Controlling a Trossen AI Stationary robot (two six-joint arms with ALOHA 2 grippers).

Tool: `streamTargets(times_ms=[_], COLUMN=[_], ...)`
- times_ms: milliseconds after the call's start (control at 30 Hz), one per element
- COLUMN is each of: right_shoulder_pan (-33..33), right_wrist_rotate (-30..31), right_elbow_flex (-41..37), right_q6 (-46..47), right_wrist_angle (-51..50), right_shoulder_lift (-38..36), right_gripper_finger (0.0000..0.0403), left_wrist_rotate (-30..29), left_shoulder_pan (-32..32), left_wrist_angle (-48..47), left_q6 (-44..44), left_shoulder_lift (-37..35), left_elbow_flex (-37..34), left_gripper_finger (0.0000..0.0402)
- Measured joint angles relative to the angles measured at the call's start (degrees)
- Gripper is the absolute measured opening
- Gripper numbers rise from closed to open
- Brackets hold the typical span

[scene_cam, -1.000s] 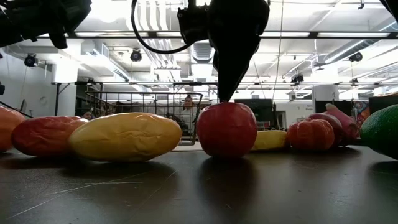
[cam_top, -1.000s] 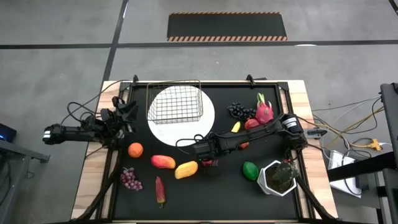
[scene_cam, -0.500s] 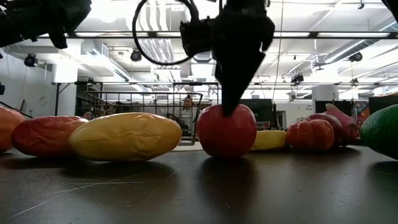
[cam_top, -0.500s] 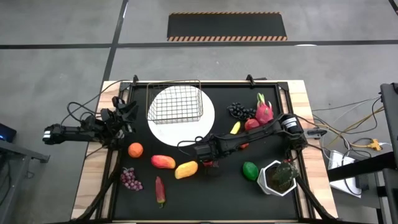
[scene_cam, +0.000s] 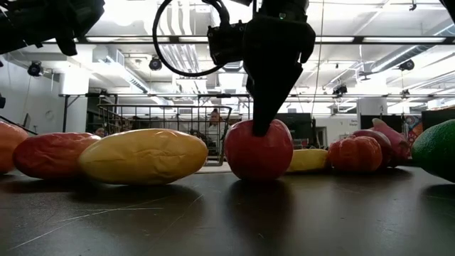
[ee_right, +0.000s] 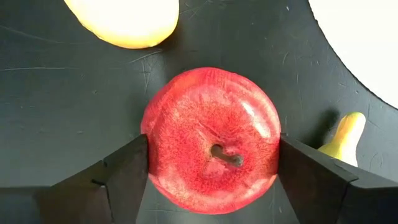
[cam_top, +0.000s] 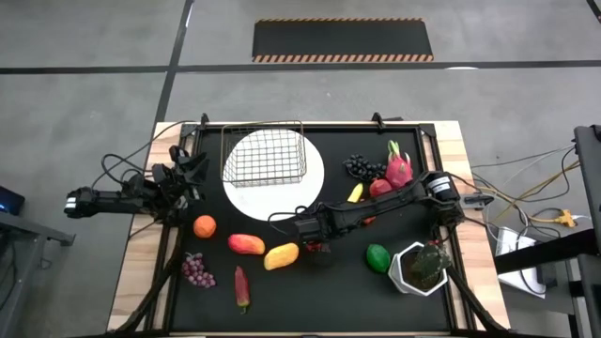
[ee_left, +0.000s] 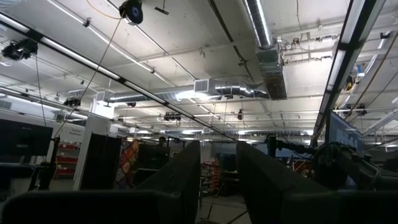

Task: Build produce basket
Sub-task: Put the red apple into the wire basket

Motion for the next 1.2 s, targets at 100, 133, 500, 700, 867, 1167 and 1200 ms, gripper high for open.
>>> streamTargets(times_ms=[100, 133, 500, 700, 867, 1167, 1200], right_shoulder_pan=[0.0, 0.0, -1.2, -3.9, -8.4, -17.4, -18.5], right_wrist_rotate=[0.0, 0.0, 1.5, 9.1, 9.6, 9.7, 9.7], right_elbow_flex=[0.0, 0.0, 0.7, 6.8, 13.3, 28.7, 30.5], right_q6=[0.0, 0.0, 0.9, -0.4, -4.7, -11.5, -11.3], right_wrist_angle=[0.0, 0.0, -0.4, 0.4, 1.0, 4.3, 4.3], right_shoulder_lift=[0.0, 0.0, -7.5, -10.4, -8.9, -0.1, 1.3], right_gripper_finger=[0.0298, 0.0300, 0.0307, 0.0307, 0.0307, 0.0308, 0.0308], left_wrist_rotate=[0.0, 0.0, 0.0, 0.0, 0.0, 0.0, 0.0], left_shoulder_pan=[0.0, 0.0, 0.0, 0.0, 0.0, 0.0, 0.0], left_wrist_angle=[-0.3, -0.2, -0.3, -0.2, -0.2, -0.2, -0.2], left_q6=[0.0, 0.0, 0.0, 0.0, 0.0, 0.0, 0.0], left_shoulder_lift=[0.0, 0.0, 0.0, 0.0, 0.0, 0.0, 0.0], left_elbow_flex=[0.0, 0.0, 0.0, 0.0, 0.0, 0.0, 0.0], left_gripper_finger=[0.0086, 0.0086, 0.0086, 0.0086, 0.0086, 0.0086, 0.0086])
